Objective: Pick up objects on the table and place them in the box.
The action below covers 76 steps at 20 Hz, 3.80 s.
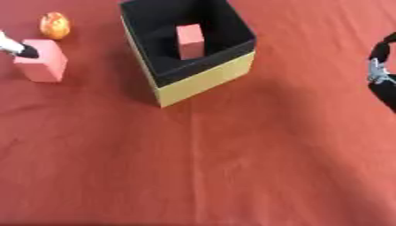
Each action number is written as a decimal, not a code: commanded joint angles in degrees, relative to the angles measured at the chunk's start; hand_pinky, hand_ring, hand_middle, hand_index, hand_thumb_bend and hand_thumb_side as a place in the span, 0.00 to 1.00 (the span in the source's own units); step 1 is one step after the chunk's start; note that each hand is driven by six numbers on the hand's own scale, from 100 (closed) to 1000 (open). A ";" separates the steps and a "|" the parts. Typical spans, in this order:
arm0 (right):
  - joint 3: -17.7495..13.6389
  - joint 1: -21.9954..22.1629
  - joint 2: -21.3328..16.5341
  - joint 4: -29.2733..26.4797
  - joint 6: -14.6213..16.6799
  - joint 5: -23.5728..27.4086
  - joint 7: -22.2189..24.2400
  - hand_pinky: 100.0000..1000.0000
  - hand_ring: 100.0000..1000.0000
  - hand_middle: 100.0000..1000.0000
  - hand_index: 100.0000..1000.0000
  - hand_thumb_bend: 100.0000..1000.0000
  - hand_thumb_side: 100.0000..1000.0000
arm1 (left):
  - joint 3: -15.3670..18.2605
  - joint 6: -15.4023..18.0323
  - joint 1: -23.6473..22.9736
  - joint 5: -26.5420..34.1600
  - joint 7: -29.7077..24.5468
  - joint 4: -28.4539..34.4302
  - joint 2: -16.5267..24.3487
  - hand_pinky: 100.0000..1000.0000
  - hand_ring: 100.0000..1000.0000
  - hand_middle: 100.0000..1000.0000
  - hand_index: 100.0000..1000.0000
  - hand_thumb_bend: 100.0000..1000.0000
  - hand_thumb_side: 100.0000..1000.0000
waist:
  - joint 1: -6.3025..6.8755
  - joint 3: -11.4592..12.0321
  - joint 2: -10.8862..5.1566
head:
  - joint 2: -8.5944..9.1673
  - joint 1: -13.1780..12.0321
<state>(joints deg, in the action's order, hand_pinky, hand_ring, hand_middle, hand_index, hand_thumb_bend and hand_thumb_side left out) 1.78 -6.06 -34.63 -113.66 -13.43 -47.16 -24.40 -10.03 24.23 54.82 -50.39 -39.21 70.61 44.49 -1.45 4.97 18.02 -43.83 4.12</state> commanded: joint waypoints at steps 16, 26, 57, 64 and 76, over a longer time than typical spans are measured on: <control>-0.38 -0.53 -1.29 -0.93 -0.16 -0.13 -0.12 0.00 0.06 0.21 0.46 0.00 0.00 | -2.23 12.08 -1.58 -2.28 -7.87 -4.15 4.12 0.84 0.92 0.91 0.95 0.78 0.31 | 0.11 -0.18 -0.86 | -0.29 0.08; -0.32 -0.55 -0.84 -0.93 -0.29 -0.05 -0.44 0.00 0.06 0.21 0.46 0.00 0.00 | -2.46 9.80 -0.52 -4.95 -3.90 -7.77 1.89 0.76 0.86 0.87 0.89 0.72 0.26 | -0.06 -0.34 -0.60 | -0.29 -0.16; -0.36 -0.63 -1.02 -0.93 -0.35 -0.19 0.22 0.00 0.06 0.21 0.46 0.00 0.00 | -0.61 3.31 14.72 12.87 -8.81 -0.47 -12.78 0.38 0.55 0.56 0.68 0.17 0.06 | 0.10 -0.56 -1.30 | -0.29 -0.59; -0.03 -1.32 -1.00 -0.93 -0.04 0.12 0.36 0.00 0.06 0.21 0.46 0.00 0.00 | -0.63 1.22 19.52 5.57 -5.27 -5.80 -21.17 0.39 0.55 0.56 0.69 0.19 0.06 | 0.42 -1.61 -0.91 | -0.29 -1.14; 0.19 -2.43 -0.72 -0.93 0.46 0.70 0.61 0.00 0.06 0.20 0.46 0.00 0.00 | 2.23 0.15 22.08 -10.28 5.32 -17.96 -28.93 0.40 0.56 0.57 0.70 0.16 0.06 | 0.30 -3.32 -0.12 | -0.29 -2.36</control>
<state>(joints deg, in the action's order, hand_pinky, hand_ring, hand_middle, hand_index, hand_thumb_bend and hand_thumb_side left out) 2.32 -8.07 -34.47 -113.66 -13.15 -46.76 -23.74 -8.57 24.28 75.18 -59.66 -34.83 52.97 15.45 -1.04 1.70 18.96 -43.83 2.06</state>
